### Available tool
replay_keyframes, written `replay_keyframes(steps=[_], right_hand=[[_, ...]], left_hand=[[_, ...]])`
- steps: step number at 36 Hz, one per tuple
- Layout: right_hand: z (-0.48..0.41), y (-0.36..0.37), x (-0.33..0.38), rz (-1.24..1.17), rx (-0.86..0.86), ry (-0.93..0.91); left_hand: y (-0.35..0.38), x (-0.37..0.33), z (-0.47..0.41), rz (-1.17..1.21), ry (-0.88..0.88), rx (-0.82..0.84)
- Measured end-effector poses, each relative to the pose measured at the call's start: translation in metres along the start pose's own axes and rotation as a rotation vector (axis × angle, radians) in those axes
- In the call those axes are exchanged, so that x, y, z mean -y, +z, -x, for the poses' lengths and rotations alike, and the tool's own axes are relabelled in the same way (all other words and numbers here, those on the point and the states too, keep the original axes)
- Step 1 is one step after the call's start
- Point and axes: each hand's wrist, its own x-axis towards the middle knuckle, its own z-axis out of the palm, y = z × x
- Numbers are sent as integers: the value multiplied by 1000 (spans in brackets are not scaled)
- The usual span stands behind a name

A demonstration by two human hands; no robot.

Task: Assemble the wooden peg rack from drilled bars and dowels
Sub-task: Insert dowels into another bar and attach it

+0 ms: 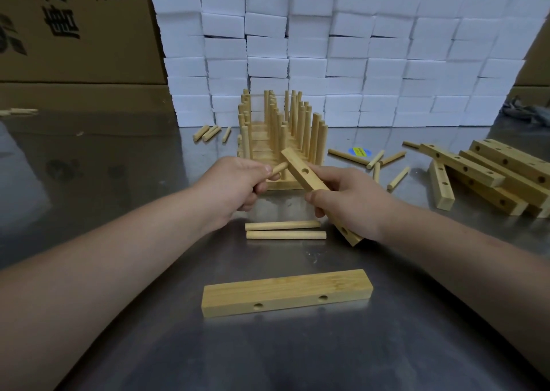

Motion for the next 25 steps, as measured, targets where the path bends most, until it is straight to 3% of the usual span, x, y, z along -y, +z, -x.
replay_keyframes(steps=[3,8,10,12,14,16,18,20,25], right_hand=[[-2,3,-4,-114,-34,22],[-6,-1,-10,-358,-120,89],[-7,-4,-11,-445,-129,114],[-7,-5,-12,-491,-117,121],[-7,-6,-13,-513,-120,135],[-8,-6,-15,-527,-130,165],[-9,-7,-15,-565,-133,199],[-10,-7,-15,-606,-133,214],[-11,-6,-16,-565,-148,213]], left_hand=[[0,-3,-1,-31,-9,-75],[-5,-7,-3,417,-229,-7],[-5,-5,-4,430,-265,44],[0,-5,-3,257,-229,55],[5,-7,0,-93,-124,60],[8,-8,3,-470,6,140],[7,-9,6,-698,52,265],[6,-12,8,-826,48,352],[4,-17,9,-905,61,359]])
